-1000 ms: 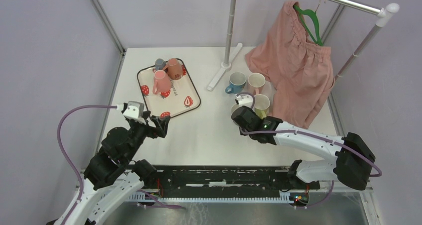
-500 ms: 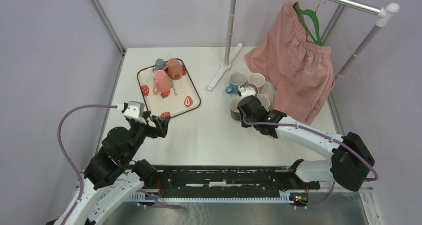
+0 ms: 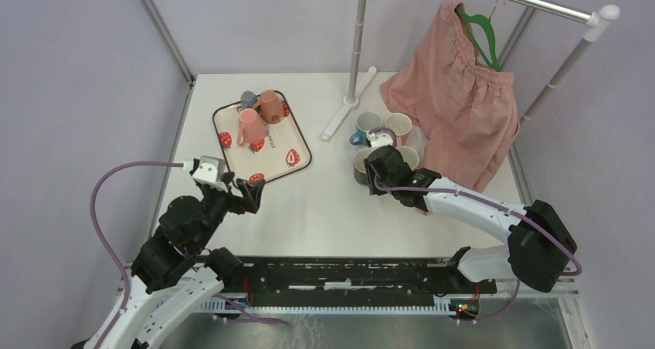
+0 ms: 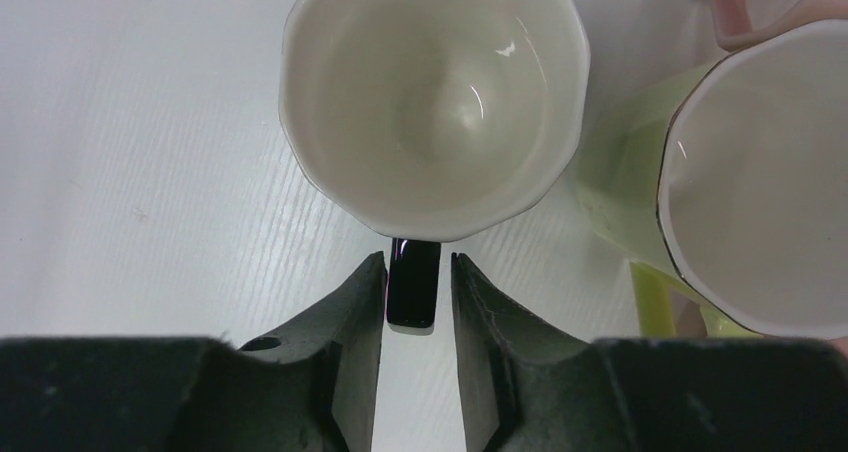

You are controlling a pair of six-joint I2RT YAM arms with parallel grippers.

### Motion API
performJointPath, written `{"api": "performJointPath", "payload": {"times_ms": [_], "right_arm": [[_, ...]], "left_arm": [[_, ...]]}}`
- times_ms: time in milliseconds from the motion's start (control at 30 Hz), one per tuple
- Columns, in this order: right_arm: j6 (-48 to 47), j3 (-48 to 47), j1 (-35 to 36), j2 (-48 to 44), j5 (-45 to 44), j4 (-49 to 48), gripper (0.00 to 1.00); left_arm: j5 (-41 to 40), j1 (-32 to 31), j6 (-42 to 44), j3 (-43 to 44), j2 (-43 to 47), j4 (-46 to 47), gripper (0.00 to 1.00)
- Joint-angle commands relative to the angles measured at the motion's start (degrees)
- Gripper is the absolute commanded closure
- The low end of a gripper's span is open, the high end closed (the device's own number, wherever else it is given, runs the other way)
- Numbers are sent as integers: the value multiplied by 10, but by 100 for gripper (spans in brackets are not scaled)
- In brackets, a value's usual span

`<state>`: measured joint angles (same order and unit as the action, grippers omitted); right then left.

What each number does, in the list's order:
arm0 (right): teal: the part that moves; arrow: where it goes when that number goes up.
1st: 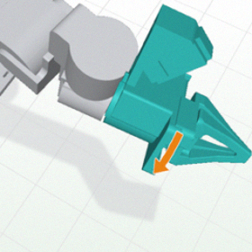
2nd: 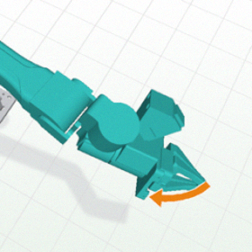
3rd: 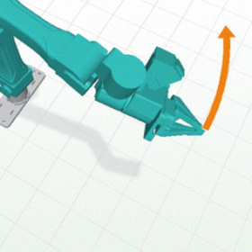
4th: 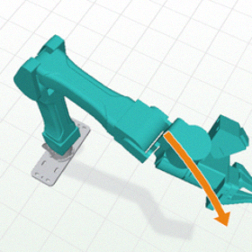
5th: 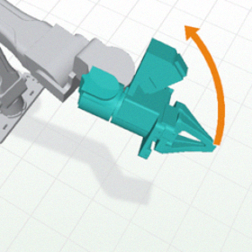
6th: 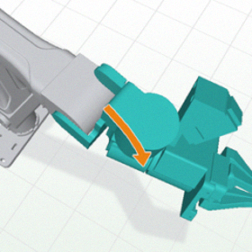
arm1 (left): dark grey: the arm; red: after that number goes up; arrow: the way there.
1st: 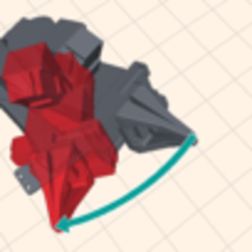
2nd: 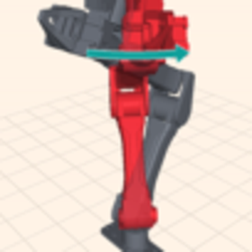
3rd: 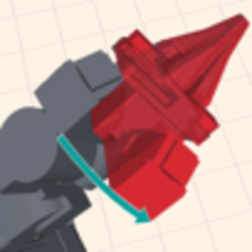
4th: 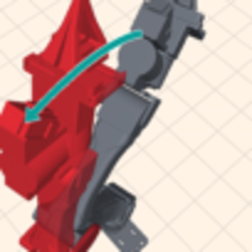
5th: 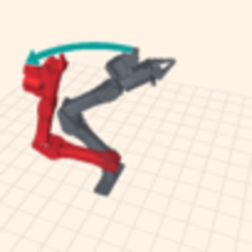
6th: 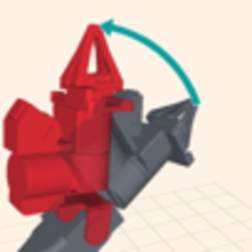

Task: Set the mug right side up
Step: Place the cup at the center of the board.

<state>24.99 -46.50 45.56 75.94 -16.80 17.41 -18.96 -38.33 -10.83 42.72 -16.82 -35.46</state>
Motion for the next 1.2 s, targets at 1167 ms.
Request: {"api": "performJointPath", "payload": {"times_ms": [1167], "right_arm": [[-150,39,-3,-255,102,-1,43]], "left_arm": [[222,290,52,187,-458,71,3]]}}
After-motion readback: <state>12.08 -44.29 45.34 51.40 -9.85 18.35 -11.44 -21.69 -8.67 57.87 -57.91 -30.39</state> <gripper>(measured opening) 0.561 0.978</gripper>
